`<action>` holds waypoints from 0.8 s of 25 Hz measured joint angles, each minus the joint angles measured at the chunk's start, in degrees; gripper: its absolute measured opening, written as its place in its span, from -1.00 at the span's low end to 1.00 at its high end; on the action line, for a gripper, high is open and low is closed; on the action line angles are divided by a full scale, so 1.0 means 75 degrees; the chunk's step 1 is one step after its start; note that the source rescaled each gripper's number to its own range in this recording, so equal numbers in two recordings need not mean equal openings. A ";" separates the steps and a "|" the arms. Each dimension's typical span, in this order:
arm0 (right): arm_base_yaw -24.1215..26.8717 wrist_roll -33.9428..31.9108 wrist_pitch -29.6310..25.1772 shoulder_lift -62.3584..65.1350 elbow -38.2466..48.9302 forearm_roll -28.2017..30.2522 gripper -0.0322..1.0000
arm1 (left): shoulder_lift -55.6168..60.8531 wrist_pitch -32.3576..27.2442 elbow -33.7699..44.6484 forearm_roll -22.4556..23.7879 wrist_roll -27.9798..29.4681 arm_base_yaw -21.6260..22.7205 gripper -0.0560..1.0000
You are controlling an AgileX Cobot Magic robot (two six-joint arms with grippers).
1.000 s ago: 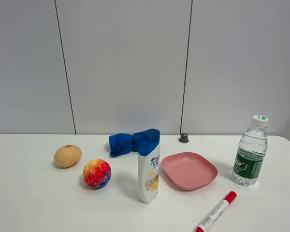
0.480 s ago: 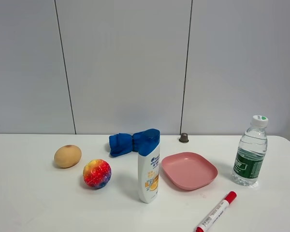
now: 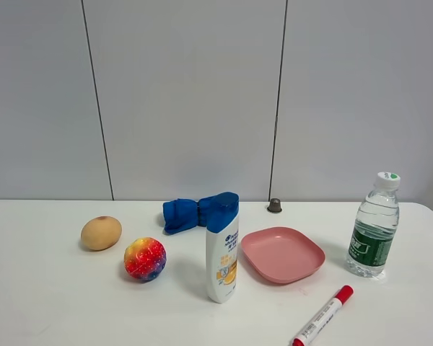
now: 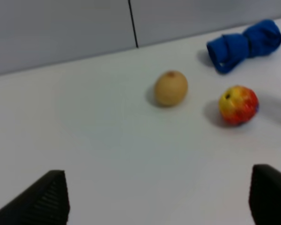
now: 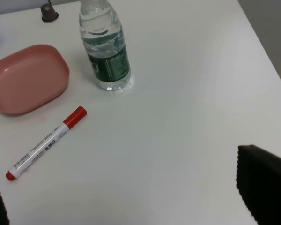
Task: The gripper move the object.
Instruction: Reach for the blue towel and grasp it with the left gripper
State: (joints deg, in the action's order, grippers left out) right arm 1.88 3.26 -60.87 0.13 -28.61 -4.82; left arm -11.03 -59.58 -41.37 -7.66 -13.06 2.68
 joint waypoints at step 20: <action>0.0000 0.0000 0.0000 0.0000 0.0000 0.0000 1.00 | -0.9371 0.1953 -0.4874 0.0238 -0.3922 -0.1566 0.40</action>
State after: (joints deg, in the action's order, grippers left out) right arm 1.88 3.26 -60.87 0.13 -28.61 -4.82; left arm -81.31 -44.94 -77.93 -5.87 -42.47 -9.06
